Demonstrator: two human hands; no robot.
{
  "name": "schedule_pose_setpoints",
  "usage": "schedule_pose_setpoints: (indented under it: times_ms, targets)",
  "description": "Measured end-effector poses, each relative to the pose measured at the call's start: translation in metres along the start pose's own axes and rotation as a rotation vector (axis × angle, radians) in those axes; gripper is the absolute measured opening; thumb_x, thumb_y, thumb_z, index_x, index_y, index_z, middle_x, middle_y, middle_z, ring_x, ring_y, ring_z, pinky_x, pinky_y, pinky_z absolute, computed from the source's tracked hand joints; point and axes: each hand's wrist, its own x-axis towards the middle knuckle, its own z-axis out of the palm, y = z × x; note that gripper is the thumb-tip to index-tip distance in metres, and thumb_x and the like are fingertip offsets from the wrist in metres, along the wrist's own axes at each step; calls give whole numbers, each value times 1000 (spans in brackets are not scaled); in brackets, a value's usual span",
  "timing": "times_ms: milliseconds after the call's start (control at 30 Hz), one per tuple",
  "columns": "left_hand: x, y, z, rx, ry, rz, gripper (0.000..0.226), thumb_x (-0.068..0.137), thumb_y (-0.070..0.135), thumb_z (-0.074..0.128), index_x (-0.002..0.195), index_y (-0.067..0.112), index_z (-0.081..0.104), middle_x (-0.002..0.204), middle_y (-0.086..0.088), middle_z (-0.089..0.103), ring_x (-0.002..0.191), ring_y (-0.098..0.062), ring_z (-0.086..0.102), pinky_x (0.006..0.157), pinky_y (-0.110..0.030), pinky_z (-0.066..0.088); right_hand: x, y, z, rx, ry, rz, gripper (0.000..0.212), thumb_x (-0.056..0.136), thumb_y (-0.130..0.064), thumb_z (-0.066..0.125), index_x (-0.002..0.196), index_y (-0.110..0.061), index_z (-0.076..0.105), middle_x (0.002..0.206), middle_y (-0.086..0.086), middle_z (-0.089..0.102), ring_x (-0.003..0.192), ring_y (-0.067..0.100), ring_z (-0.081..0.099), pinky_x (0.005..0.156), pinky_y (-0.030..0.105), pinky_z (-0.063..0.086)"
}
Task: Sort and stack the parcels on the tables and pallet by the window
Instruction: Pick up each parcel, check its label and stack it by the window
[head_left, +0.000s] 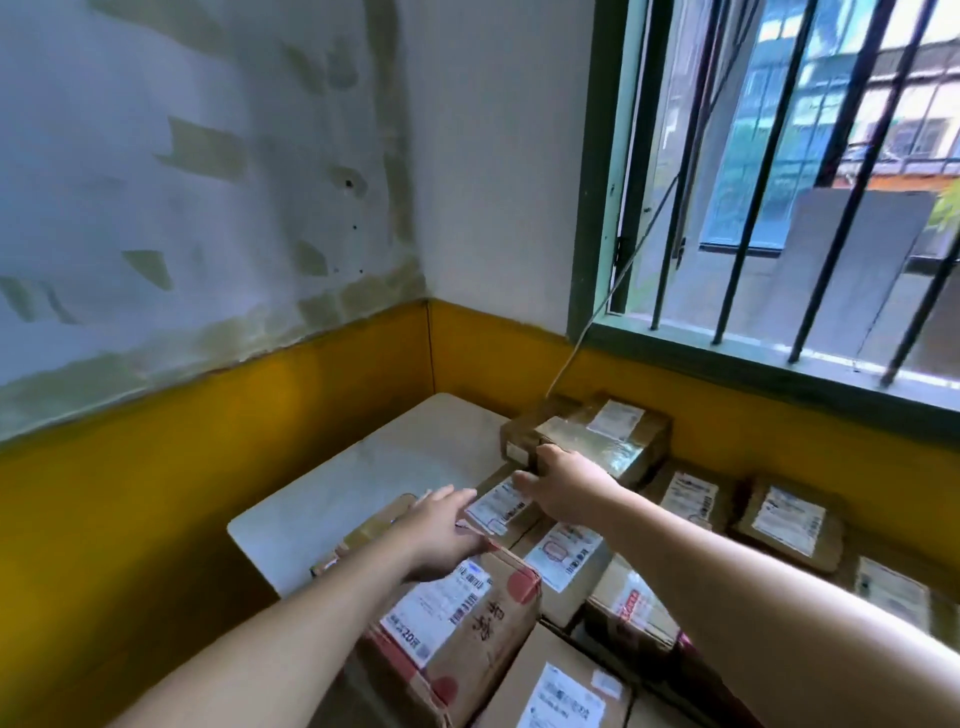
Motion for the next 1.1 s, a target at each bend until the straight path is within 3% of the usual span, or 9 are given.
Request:
schedule_pose_setpoints:
  times_ms: [267, 400, 600, 967, 1100]
  targets:
    - [97, -30, -22, -23, -76, 78, 72, 91, 45, 58, 151, 32, 21, 160, 0, 14, 147, -23, 15, 114, -42, 24, 56, -14, 9, 4, 48, 109, 59, 95, -57, 49, 144, -23, 42, 137, 8, 55, 117, 26, 58, 94, 36, 52]
    - [156, -29, -20, -4, -120, 102, 72, 91, 44, 59, 151, 29, 22, 160, -2, 16, 147, -24, 14, 117, -40, 20, 105, 2, 10, 11, 65, 144, 62, 93, -60, 49, 144, -26, 42, 137, 7, 54, 118, 26, 56, 93, 35, 50]
    - [233, -32, -15, -14, -159, 83, 70, 92, 46, 56, 151, 30, 22, 160, -1, 15, 147, -24, 16, 117, -42, 22, 181, 30, 16, 43, 60, 219, 70, 93, -61, 48, 151, -25, 33, 149, 8, 44, 130, 29, 49, 103, 43, 47]
    - [373, -38, 15, -133, -242, 142, 65, 93, 34, 57, 150, 31, 25, 156, -3, 26, 140, -29, 32, 112, -46, 33, 290, 46, 42, 105, 95, 357, 67, 95, -53, 51, 151, -21, 32, 150, 10, 41, 133, 31, 45, 107, 44, 44]
    - [420, -46, 35, -181, -287, 169, 64, 88, 37, 60, 146, 35, 32, 150, -5, 37, 132, -31, 42, 109, -45, 38, 324, 51, 54, 136, 68, 450, 72, 96, -51, 51, 155, -19, 22, 155, 13, 31, 137, 32, 42, 109, 42, 41]
